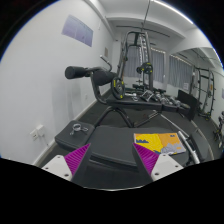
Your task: Fold towel
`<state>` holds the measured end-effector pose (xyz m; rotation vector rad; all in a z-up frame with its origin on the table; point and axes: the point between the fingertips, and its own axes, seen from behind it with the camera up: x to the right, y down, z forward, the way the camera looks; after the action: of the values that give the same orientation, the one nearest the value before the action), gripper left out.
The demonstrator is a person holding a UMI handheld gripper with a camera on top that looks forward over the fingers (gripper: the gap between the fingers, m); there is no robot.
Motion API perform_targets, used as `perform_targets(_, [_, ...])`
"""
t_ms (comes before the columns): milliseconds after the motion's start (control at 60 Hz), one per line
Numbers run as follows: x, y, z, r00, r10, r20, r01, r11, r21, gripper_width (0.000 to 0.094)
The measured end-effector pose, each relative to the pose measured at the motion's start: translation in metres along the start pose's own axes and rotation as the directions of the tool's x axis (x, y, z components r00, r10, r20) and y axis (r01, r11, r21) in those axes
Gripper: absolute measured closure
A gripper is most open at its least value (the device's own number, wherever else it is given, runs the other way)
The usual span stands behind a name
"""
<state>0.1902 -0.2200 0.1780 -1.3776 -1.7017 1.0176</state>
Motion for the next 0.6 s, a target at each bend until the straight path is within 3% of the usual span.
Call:
perform_targets(367, [0.112, 0.011, 0.053, 0.987, 0.032, -0.157, -0.037, 0.999, -0.034, 0.0078])
perform_targets(600, [0.147, 0.032, 0.103, 0.985, 0.034, -0.169, -0.048, 0.996, -0.074, 0.0079])
